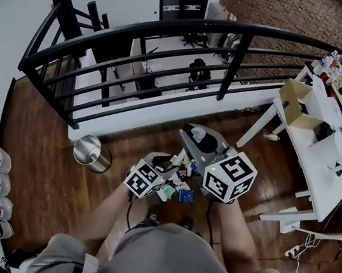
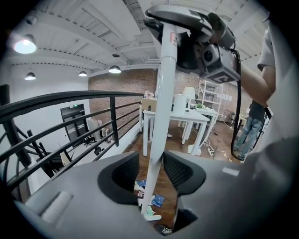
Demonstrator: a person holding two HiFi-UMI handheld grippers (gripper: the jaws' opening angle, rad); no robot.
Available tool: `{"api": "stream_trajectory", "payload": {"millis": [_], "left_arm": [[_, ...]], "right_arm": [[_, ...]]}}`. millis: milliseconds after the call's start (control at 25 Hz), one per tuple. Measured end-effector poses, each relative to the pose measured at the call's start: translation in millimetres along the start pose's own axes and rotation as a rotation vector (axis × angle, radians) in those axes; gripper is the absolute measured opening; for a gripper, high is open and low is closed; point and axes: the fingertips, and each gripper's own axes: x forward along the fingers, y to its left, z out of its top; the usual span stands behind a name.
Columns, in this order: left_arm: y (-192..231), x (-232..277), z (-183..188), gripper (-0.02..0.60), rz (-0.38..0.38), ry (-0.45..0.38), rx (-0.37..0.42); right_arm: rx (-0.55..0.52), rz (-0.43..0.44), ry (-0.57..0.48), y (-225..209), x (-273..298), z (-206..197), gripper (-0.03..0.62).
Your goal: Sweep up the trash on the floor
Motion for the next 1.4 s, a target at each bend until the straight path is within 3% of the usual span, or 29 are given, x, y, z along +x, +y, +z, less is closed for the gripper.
{"api": "stream_trajectory", "payload": {"millis": [240,480,880,1400], "left_arm": [[10.1,-19.8,27.3,0.161,0.111,-0.097,-0.039],[26.1,-49.2,67.5,0.025,0.241,-0.228,-0.099],[38.0,-61.2,111.0,0.008,0.273,-0.315,-0.127],[43.1,-65.6,139.3,0.008,0.277,-0.345,-0.11]], "right_arm": [[-0.024,-0.085,0.024,-31.0,-24.0,-10.2,0.054],[-0.039,-0.226,0.048,-62.8,-52.3,-17.5,0.055],[-0.02,-0.413,0.035,-116.4,-100.8,-16.9,0.055],[0.004,-0.466,0.038,-131.4,-120.2,-27.7,0.055]]}}
